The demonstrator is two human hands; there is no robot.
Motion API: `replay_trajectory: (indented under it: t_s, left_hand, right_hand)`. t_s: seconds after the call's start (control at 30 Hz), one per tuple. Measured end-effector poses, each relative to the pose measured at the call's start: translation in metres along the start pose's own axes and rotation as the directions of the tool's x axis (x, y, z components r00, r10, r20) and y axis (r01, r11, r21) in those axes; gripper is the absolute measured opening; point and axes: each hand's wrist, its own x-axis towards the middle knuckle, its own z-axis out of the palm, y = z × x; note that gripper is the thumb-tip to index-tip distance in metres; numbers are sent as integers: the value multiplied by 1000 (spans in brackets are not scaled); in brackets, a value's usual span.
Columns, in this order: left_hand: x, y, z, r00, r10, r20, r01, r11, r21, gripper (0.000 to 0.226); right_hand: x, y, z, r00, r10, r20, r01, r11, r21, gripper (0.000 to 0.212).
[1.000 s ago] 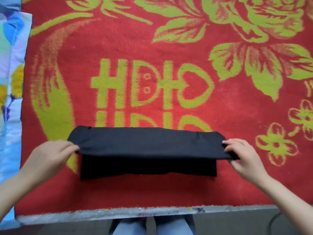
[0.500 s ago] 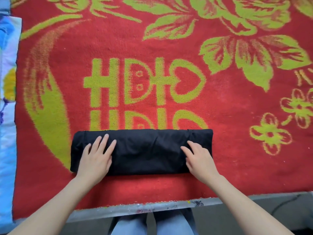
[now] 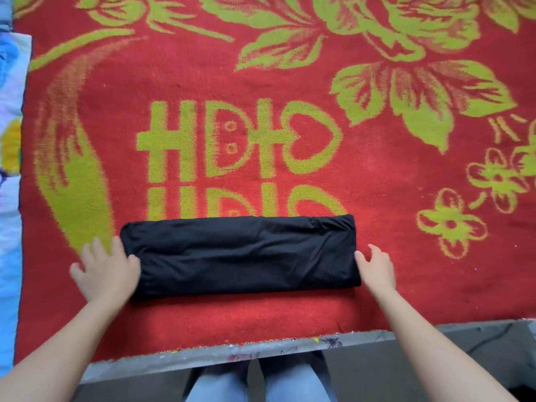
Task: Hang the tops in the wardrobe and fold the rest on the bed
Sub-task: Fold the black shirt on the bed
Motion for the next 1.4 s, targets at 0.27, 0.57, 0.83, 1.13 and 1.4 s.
replay_trajectory:
  t_s: [0.27, 0.57, 0.83, 1.13, 1.4]
  left_hand:
    - [-115, 92, 41, 771, 635, -43, -636, 770, -51, 73]
    - [-113, 93, 46, 712, 674, 198, -675, 734, -73, 88]
    - [-146, 42, 76, 740, 660, 132, -644, 751, -144, 38]
    - [-137, -6, 70, 823, 488, -292, -539, 833, -127, 40]
    - [-56, -20, 63, 752, 598, -276, -585, 799, 140, 119]
  right_hand:
    - [-14, -18, 26, 977, 179, 112, -209, 896, 392, 34]
    - [-93, -102, -19, 958, -156, -242, 208, 956, 205, 7]
    - [-215, -229, 61, 502, -816, 287, 845, 533, 37, 47]
    - [-154, -146, 114, 529, -803, 276, 830, 421, -366, 63]
    - [-125, -123, 154, 420, -837, 352, 827, 193, -527, 109]
